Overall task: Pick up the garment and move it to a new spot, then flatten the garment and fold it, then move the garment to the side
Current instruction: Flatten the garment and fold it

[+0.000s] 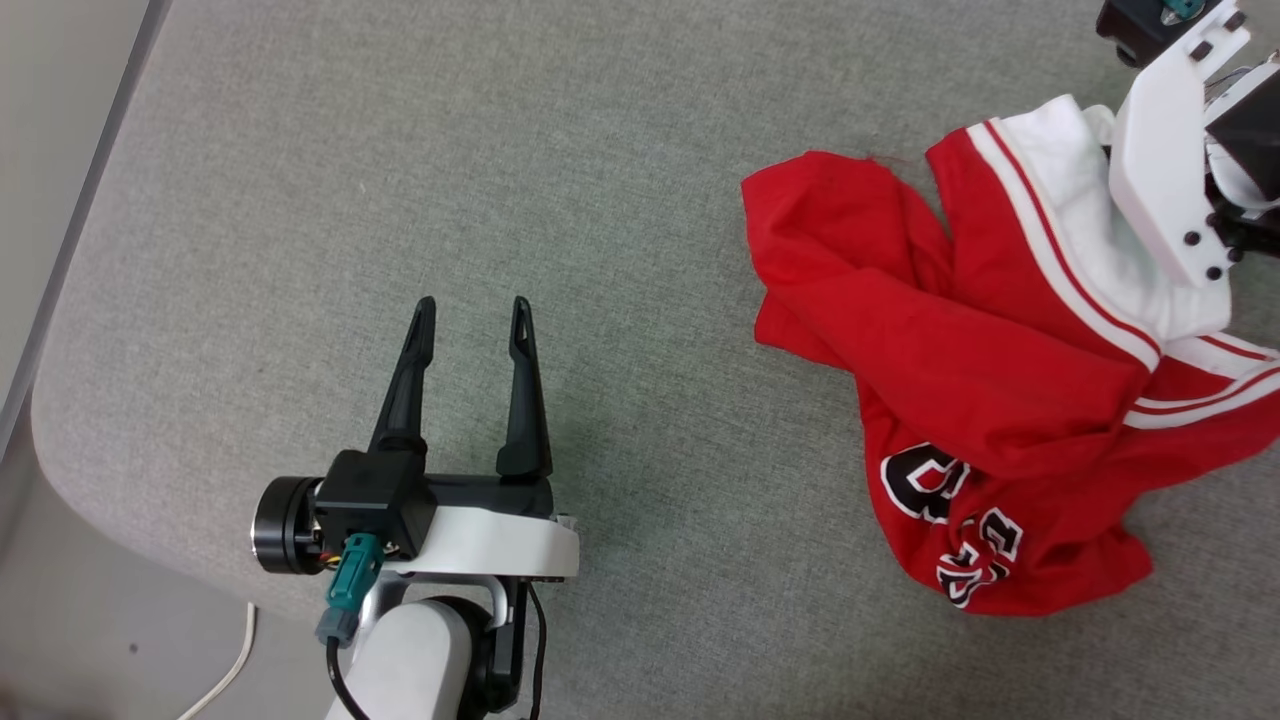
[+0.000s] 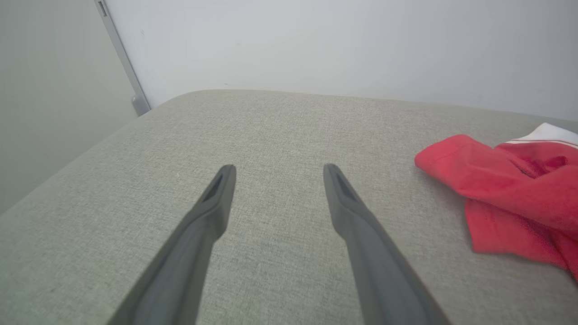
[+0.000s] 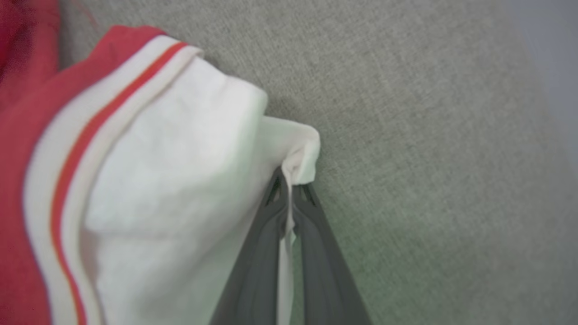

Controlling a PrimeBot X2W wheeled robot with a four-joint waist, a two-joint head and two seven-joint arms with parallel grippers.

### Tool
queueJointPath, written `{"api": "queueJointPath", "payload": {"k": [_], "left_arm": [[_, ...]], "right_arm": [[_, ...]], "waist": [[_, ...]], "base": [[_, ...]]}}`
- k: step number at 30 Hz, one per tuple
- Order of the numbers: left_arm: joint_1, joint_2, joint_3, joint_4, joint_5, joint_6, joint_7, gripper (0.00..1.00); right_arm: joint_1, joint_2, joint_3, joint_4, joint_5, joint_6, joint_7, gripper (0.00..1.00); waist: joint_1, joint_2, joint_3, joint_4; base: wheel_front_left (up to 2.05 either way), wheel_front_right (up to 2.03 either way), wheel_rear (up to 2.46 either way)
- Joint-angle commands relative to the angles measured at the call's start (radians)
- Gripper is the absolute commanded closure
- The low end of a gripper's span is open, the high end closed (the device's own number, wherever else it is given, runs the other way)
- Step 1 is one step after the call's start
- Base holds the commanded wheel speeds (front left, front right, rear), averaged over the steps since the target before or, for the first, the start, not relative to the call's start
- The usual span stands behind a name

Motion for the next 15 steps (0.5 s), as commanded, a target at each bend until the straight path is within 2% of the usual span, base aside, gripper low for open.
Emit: {"api": "queueJointPath", "payload": {"k": [1, 8, 15], "left_arm": [[0.004, -0.001, 0.008, 0.004, 0.005, -0.006, -0.003, 0.0], [0.046, -0.001, 0.055, 0.029, 0.039, -0.025, -0.003, 0.0], [0.117, -0.001, 0.11, 0.049, 0.074, -0.053, -0.003, 0.0]], "right_arm": [[0.016, 0.013, 0.014, 0.018, -0.004, -0.001, -0.031, 1.0], [-0.027, 0.049, -0.009, 0.007, 0.04, -0.001, -0.229, 1.0], [0.021, 0.006, -0.024, -0.083, 0.064, -0.001, -0.41, 1.0]], "waist": [[0.0001, 0.0, -0.023, -0.015], [0.0001, 0.0, -0.13, -0.072], [0.0001, 0.0, -0.248, -0.15]], "base": [[0.0, 0.0, 0.0], [0.0, 0.0, 0.0], [0.0, 0.0, 0.0]]}}
